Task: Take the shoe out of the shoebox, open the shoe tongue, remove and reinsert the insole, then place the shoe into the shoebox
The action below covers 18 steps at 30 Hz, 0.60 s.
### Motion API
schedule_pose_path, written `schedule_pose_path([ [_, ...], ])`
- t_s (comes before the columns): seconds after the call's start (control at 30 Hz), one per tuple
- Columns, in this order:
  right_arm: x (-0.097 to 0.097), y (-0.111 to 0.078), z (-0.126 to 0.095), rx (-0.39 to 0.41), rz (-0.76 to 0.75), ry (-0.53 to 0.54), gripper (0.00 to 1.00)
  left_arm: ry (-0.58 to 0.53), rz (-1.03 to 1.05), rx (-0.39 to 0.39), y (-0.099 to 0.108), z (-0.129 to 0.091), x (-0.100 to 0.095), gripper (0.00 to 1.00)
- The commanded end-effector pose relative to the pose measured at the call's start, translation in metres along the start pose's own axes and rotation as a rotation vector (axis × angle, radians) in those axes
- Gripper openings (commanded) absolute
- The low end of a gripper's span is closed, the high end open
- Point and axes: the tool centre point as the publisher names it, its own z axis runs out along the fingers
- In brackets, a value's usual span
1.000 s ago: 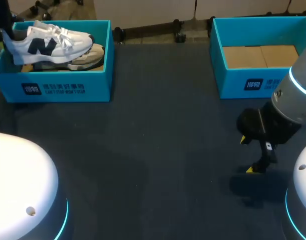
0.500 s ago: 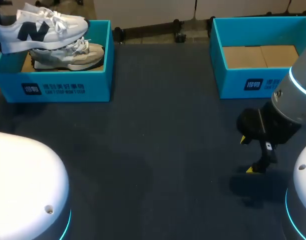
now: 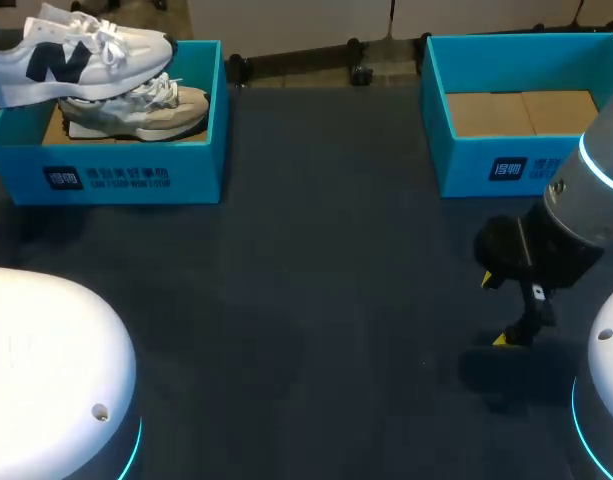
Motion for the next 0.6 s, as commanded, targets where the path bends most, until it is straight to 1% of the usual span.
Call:
schedule_pose_path([
  [0.03,0.001,-0.001,0.001,0.0,0.0,-0.002,1.0,-0.038,0.055,-0.003,-0.023,0.003,-0.003,0.0],
  [0.07,0.001,-0.001,0.001,0.0,0.0,-0.002,1.0,-0.051,0.061,-0.011,-0.034,0.001,-0.004,0.0],
  [0.1,0.001,-0.001,0.001,0.0,0.0,-0.002,1.0,-0.066,0.062,0.004,-0.046,-0.003,-0.005,0.0],
  [0.2,0.001,-0.001,0.001,0.0,0.0,-0.002,1.0,-0.082,0.037,-0.032,-0.077,-0.015,-0.005,0.0],
  [0.3,0.001,-0.001,0.001,0.0,0.0,-0.002,1.0,-0.077,0.024,-0.049,-0.095,-0.024,-0.002,0.0],
  [0.33,0.001,-0.001,0.001,0.0,0.0,-0.002,1.0,-0.064,0.002,-0.036,-0.101,-0.026,-0.002,0.0],
  [0.37,0.001,-0.001,0.001,0.0,0.0,-0.002,1.0,-0.053,-0.008,-0.053,-0.107,-0.026,-0.002,0.0],
  [0.5,0.001,-0.001,0.001,0.0,0.0,-0.002,1.0,-0.016,-0.036,-0.044,-0.128,-0.021,-0.008,0.0],
  [0.6,0.001,-0.001,0.001,0.0,0.0,-0.002,1.0,0.009,-0.055,-0.055,-0.148,-0.012,-0.021,0.0],
])
